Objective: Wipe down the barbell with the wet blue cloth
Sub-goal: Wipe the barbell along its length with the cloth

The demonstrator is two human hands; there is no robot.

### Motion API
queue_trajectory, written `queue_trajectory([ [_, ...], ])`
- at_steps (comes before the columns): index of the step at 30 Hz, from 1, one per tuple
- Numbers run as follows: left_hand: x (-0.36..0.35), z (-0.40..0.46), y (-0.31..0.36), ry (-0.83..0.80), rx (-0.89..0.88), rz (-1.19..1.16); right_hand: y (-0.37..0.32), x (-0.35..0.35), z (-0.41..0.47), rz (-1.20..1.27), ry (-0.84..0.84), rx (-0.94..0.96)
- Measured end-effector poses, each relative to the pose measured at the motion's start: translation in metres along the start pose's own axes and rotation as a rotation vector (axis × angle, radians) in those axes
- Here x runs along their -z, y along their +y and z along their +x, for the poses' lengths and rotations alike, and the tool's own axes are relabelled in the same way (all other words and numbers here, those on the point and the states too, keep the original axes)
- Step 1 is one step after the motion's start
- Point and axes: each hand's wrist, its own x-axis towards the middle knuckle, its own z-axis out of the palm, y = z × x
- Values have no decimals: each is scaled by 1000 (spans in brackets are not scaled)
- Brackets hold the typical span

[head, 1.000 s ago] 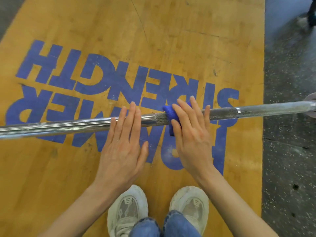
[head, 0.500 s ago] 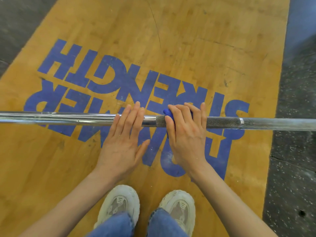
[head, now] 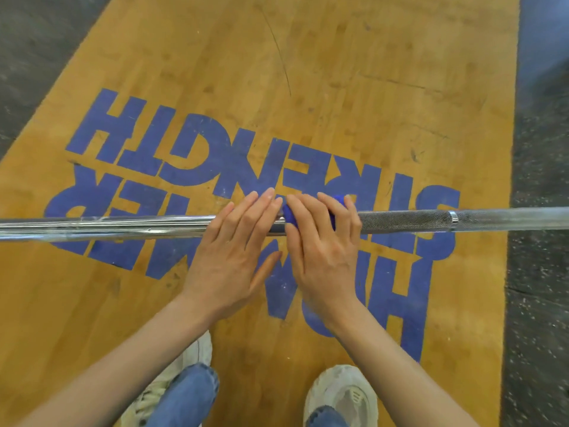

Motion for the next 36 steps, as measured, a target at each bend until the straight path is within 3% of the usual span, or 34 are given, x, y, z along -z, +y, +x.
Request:
queue_trajectory([
  [3,-2,6,-4,6,-14,2,22,0,2,-70,-27,125],
  [7,-2,15,-8,13,-12,-31,7,-9,5,-64,31,-110],
  [11,-3,23,-14,9,-11,-39,19,-11,12,-95,-20,19],
  [16,-2,35,-16,20,4,-49,5,-15,21,-97,34,-218],
  [20,-4,43,-21,37,-6,-33,25,-13,28,-136,-33,-75],
  [24,-5,53,-23,32,11,-37,15,-19,37,-100,9,-228],
  [28,-5,61,-29,11,18,-42,23,-21,46,-126,-68,-8],
  [32,-6,72,-30,-2,48,-52,25,-22,56,-127,-30,-168],
  [36,-7,80,-35,7,57,-64,21,-30,62,-114,-87,14],
])
